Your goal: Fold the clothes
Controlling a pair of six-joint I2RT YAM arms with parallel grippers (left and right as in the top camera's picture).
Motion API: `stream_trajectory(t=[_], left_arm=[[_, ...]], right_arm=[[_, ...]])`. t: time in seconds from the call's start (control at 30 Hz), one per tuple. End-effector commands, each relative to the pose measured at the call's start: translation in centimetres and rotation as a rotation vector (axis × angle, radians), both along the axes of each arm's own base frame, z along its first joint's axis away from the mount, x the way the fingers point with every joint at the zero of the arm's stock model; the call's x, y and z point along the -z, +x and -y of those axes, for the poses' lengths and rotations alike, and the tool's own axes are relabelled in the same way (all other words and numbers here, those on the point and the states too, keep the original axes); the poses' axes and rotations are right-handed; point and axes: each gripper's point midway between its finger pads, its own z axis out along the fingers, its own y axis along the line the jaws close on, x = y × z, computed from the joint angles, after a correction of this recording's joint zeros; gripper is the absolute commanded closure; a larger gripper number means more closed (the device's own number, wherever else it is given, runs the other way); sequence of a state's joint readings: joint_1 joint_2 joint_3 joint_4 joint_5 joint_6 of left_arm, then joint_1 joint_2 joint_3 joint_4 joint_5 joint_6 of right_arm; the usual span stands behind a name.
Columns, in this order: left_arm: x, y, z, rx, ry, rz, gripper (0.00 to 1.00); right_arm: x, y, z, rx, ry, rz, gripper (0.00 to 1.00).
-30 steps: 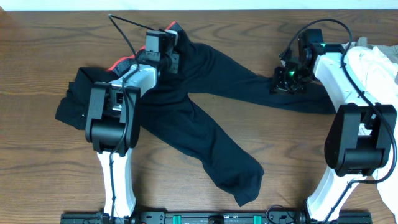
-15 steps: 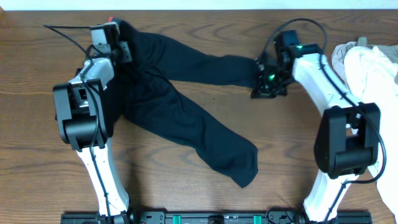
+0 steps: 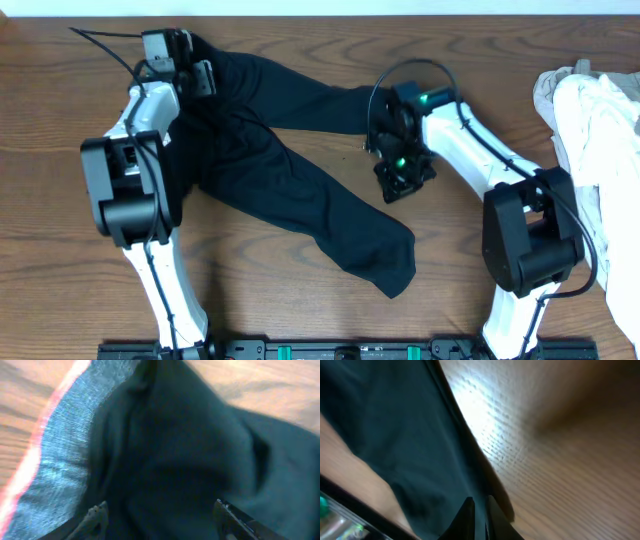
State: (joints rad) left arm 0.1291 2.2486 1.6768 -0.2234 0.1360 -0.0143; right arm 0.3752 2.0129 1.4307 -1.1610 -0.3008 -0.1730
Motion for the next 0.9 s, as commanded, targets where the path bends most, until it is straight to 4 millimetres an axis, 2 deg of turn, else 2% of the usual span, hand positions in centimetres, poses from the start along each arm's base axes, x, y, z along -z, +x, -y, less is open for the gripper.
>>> stream_trajectory(t=[0.0, 0.13, 0.23, 0.33, 0.47, 0.6, 0.73, 0.87], left_arm=[[-9.4, 0.3, -0.3, 0.014, 0.037, 0.15, 0.28], [-14.4, -1.8, 0.0, 0.014, 0.04, 0.179, 0.25], [-17.4, -3.4, 0.2, 0.014, 0.043, 0.196, 0.24], [-20.1, -5.1, 0.4, 0.014, 0.045, 0.212, 0.24], [-22.6, -7.5, 0.8, 0.015, 0.044, 0.216, 0.23], [-24.6, -10.3, 1.3, 0.011, 0.036, 0.201, 0.23], [-26.1, -13.3, 2.0, 0.016, 0.029, 0.178, 0.22], [-27.4, -16.0, 2.9, 0.011, 0.008, 0.165, 0.23]], right_arm=[[1.3, -2.3, -0.1, -0.064, 0.002, -0.026, 0.93], [3.2, -4.5, -1.1, -0.086, 0.063, -0.059, 0.93], [5.0, -4.5, 0.0, -0.035, -0.018, -0.034, 0.95], [6.0, -3.3, 2.0, 0.054, -0.135, 0.019, 0.97], [6.0, -0.3, 5.6, 0.251, -0.324, 0.122, 0.98], [5.1, 1.4, 7.1, 0.322, -0.327, 0.136, 0.98], [4.2, 3.4, 11.4, 0.483, -0.45, 0.187, 0.98], [4.0, 4.4, 15.8, 0.638, -0.499, 0.194, 0.99]])
